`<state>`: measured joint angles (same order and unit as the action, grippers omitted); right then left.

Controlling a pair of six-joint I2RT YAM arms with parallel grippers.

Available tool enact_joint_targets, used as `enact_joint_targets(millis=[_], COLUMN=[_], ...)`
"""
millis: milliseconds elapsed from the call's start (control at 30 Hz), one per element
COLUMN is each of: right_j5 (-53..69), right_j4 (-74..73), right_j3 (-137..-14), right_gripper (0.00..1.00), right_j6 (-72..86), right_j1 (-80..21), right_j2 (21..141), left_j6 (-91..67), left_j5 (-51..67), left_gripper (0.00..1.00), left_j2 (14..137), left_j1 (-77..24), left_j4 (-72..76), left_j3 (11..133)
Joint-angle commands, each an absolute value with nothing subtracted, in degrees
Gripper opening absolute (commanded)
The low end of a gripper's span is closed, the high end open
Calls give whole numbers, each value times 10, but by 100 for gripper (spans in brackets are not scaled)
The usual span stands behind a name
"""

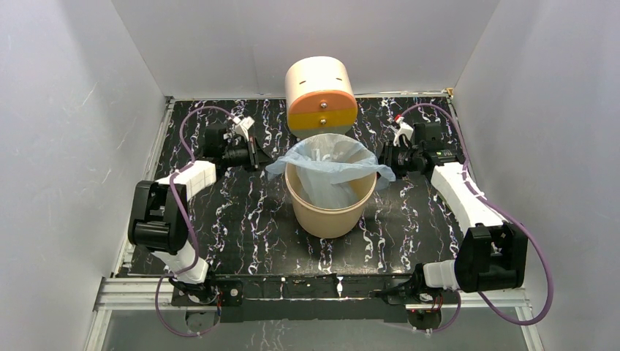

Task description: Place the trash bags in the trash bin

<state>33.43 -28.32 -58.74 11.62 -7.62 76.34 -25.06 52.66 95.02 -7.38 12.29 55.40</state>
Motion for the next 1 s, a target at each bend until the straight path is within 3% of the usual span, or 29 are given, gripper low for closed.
enact_joint_targets(millis=[0, 100, 133, 233, 433, 567, 600, 667, 767, 967], right_j5=[312, 257, 238, 168, 38, 27, 38, 61, 124, 306], right_j4=[-279, -286, -294, -315, -294, -292, -296, -307, -317, -334], right_j3=[-580, -586, -593, -620, -647, -664, -670, -683, -681, -653], right_gripper=[25, 29, 34, 52, 75, 78, 78, 77, 77, 77], right_j6=[115, 121, 123, 125, 133, 117, 110, 100, 84, 52], right_j1=[-76, -76, -76, -76, -76, -76, -76, -76, -76, -76], right_j2=[742, 737, 735, 718, 625, 579, 570, 552, 521, 475], left_j6=[-237, -215, -196, -176, -157, -131, -125, -97, -62, -41], left_j5=[526, 519, 508, 463, 354, 241, 226, 220, 311, 646], left_gripper=[4, 4, 8, 46, 67, 79, 87, 91, 92, 92], left_j2=[906, 894, 891, 858, 770, 713, 698, 675, 678, 693], left_j1=[-72, -72, -72, -72, -71, -68, -66, -55, -36, -34], left_j4=[118, 81, 51, -3, -70, -118, -120, -129, -155, -139], left_j3=[522, 532, 539, 555, 584, 594, 593, 597, 632, 632])
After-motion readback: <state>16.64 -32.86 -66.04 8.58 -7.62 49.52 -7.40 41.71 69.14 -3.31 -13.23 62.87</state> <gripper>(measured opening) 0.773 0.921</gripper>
